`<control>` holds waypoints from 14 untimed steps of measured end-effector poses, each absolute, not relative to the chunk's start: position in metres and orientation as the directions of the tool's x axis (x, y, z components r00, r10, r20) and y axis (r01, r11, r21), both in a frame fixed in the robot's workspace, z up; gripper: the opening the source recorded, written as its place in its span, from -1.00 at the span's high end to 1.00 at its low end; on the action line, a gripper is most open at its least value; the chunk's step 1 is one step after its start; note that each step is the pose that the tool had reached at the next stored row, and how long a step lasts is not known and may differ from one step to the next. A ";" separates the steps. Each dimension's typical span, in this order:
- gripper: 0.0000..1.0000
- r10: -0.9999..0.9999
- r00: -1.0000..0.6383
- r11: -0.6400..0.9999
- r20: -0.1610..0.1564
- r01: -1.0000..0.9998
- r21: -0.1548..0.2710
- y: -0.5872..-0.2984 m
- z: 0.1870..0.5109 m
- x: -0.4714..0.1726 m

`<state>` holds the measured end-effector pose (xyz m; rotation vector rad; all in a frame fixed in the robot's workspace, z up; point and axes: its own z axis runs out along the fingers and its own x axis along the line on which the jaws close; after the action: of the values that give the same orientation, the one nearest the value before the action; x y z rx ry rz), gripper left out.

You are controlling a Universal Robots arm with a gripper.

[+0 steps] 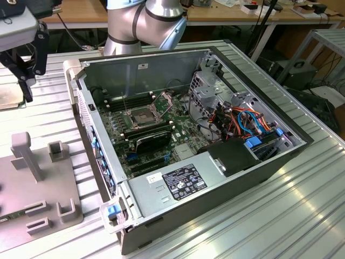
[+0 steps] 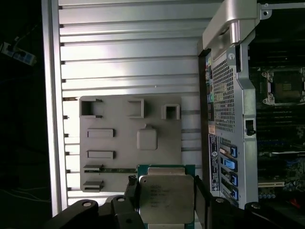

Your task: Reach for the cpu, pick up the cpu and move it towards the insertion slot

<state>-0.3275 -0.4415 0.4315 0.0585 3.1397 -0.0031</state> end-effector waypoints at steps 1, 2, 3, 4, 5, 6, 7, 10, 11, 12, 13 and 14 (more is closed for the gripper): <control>-0.09 0.037 -0.999 0.999 -0.001 0.037 -0.002 -0.442 0.431 -0.326; -0.09 0.037 -0.999 0.999 -0.001 0.037 -0.002 -0.442 0.431 -0.323; -0.09 0.037 -0.999 0.999 -0.001 0.037 -0.002 -0.442 0.431 -0.321; -0.09 0.037 -0.999 0.999 -0.002 0.037 -0.002 -0.442 0.431 -0.320; -0.09 0.037 -0.999 0.999 -0.002 0.037 -0.002 -0.442 0.431 -0.318; -0.09 0.037 -0.999 0.999 -0.002 0.037 -0.002 -0.442 0.431 -0.316; -0.09 0.037 -0.999 0.999 -0.002 0.037 -0.002 -0.442 0.431 -0.314; -0.09 0.037 -0.999 0.999 -0.001 0.037 -0.002 -0.442 0.431 -0.307; -0.09 0.037 -0.999 0.999 -0.001 0.037 -0.002 -0.442 0.431 -0.305; -0.09 0.037 -0.999 0.999 -0.001 0.037 -0.002 -0.442 0.431 -0.304; -0.09 0.037 -0.999 0.999 -0.002 0.037 -0.002 -0.442 0.431 -0.302; -0.09 0.037 -0.999 0.999 -0.001 0.037 -0.002 -0.442 0.431 -0.301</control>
<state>-0.3010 -0.4415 0.4309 0.0585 3.1396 -0.0029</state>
